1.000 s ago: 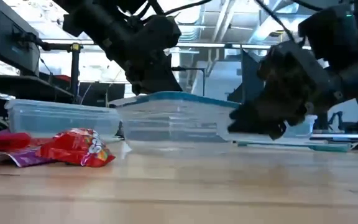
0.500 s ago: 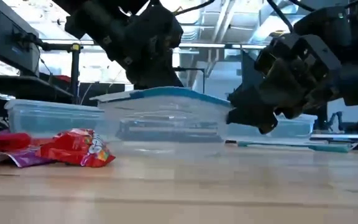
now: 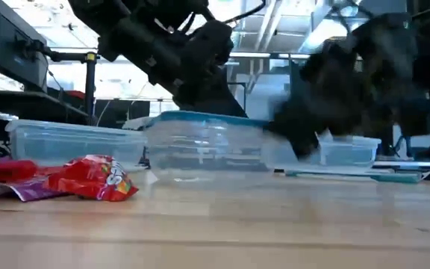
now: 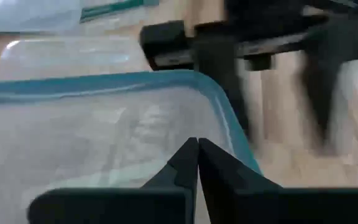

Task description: Sort candy

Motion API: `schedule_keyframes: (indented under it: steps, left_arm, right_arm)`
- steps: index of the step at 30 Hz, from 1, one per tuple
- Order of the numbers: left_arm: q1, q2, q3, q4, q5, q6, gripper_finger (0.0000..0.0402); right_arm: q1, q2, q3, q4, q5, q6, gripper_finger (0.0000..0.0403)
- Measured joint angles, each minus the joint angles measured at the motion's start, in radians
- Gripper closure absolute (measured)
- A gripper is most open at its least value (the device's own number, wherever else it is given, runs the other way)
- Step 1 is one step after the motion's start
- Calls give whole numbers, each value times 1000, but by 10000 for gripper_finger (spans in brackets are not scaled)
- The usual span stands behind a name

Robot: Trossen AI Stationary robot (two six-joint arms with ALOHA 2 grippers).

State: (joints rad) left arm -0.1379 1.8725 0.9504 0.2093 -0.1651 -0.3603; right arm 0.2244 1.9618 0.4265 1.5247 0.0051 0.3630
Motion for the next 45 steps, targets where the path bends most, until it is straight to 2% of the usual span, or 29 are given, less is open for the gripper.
schedule_keyframes:
  steps: [6, 11, 14, 20, 23, 28, 31, 34, 38, 42, 45]
  left_arm:
    - [0, 0, 0, 3, 5, -4, 402]
    - [-1, 1, 14, 9, 27, -3, 402]
    - [-1, 1, 29, -6, 30, 12, 402]
    - [-2, 5, 89, -50, 34, 41, 402]
    - [-3, 5, 132, -118, 34, 68, 402]
    - [-10, 6, 217, -273, 32, 101, 402]
    - [-14, 8, 290, -403, 30, 100, 402]
    - [-20, 10, 389, -605, 19, 71, 402]
    - [-40, 6, 437, -777, -61, 65, 402]
    - [-58, 3, 384, -739, -99, 45, 402]
    - [-64, 5, 399, -717, -140, 62, 402]
  right_arm:
    - [-16, -1, -8, -77, -4, -6, 274]
    - [4, -40, -26, -84, -134, 56, 281]
    - [28, -78, -50, -179, -184, 70, 280]
    - [41, -95, -55, -379, -67, -48, 280]
    - [27, -95, -54, -395, -9, -56, 280]
    - [-21, -95, -54, -394, 18, -57, 280]
    - [-38, -94, -55, -372, 17, -59, 280]
    - [-44, -94, -55, -339, 20, -59, 280]
    - [-43, -94, -55, -325, 21, -61, 280]
    - [-42, -94, -55, -321, 21, -61, 280]
    - [-42, -94, -55, -325, 21, -73, 280]
